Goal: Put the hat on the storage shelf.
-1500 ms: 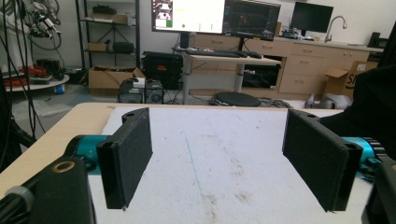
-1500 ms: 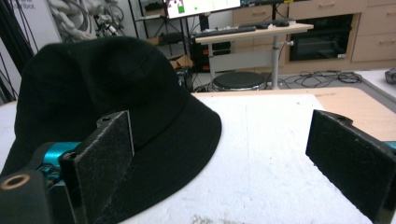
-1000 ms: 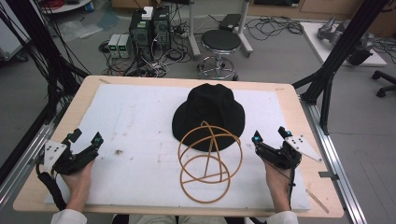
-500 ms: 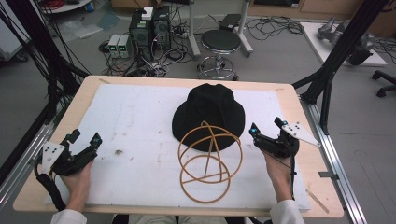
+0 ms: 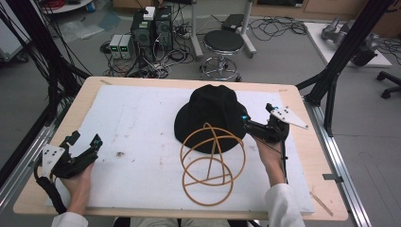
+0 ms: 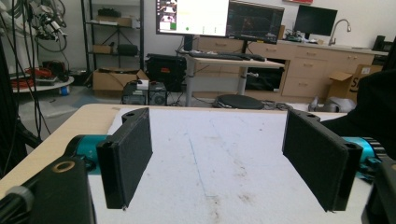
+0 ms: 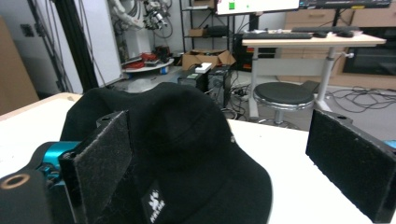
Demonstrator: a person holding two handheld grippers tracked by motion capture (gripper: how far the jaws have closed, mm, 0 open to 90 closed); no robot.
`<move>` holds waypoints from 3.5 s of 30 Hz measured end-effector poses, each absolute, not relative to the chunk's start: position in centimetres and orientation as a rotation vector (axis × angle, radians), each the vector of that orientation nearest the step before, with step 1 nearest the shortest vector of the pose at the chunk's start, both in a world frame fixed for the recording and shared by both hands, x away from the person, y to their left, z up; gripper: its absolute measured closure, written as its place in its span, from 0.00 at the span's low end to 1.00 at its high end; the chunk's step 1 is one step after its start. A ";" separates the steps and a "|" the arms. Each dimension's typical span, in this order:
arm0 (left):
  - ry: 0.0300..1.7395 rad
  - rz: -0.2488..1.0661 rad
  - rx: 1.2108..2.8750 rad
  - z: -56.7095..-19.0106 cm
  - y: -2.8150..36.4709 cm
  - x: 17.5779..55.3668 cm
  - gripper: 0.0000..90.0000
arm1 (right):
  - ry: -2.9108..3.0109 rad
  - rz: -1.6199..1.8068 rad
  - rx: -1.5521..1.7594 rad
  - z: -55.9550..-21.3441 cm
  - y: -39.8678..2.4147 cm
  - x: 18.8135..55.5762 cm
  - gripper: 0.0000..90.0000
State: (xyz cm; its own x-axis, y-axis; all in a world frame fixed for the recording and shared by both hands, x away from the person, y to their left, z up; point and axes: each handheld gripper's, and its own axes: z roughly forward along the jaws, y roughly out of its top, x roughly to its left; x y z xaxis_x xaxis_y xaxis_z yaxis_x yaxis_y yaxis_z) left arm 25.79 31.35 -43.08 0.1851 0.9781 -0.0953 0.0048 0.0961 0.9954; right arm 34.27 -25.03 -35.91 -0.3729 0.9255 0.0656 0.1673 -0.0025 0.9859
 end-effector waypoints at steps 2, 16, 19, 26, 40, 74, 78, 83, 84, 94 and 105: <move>1.115 1.006 1.215 -43.1 31.4 25.7 0.27 | 1.623 1.430 1.151 -36.1 -24.4 34.9 0.07; 1.119 1.010 1.208 -43.0 31.6 25.7 0.27 | 1.740 1.439 1.189 -37.5 -21.4 37.7 0.07; 1.119 1.003 1.206 -43.0 31.6 25.7 0.27 | 1.769 1.431 1.185 -37.9 -20.8 38.1 0.07; 1.115 0.998 1.206 -43.0 31.5 25.7 0.27 | 1.839 1.370 1.196 -39.1 -19.2 38.8 0.07; 1.117 0.994 1.213 -43.0 31.5 25.8 0.27 | 1.883 1.242 1.281 -41.6 -18.1 40.4 0.07; 1.115 0.984 1.216 -43.1 31.5 25.9 0.28 | 1.964 1.274 1.205 -40.9 -17.6 39.5 0.97; 1.115 0.982 1.216 -43.1 31.5 25.9 0.28 | 1.972 1.263 1.182 -40.7 -17.9 39.4 0.97; 1.112 0.981 1.219 -43.1 31.4 25.9 0.28 | 1.938 1.250 1.177 -39.9 -18.5 38.9 0.97; 1.108 0.981 1.218 -43.1 31.3 25.9 0.28 | 1.926 1.254 1.173 -39.7 -18.8 38.8 0.97; 1.103 0.991 1.225 -43.1 31.2 25.8 0.28 | 1.779 1.357 1.207 -37.7 -21.1 37.8 0.97; 1.096 0.978 1.239 -43.2 31.1 26.0 0.28 | 1.648 1.445 1.184 -36.3 -22.9 36.9 0.97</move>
State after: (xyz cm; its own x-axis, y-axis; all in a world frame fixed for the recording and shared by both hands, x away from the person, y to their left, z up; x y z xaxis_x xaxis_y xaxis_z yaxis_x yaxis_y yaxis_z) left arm 26.00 31.10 -43.17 0.2147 0.9721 -0.0948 0.0160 0.0935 0.9955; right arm 36.85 -22.92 -36.32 -0.3903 0.9159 0.0941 0.2132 -0.0095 0.9770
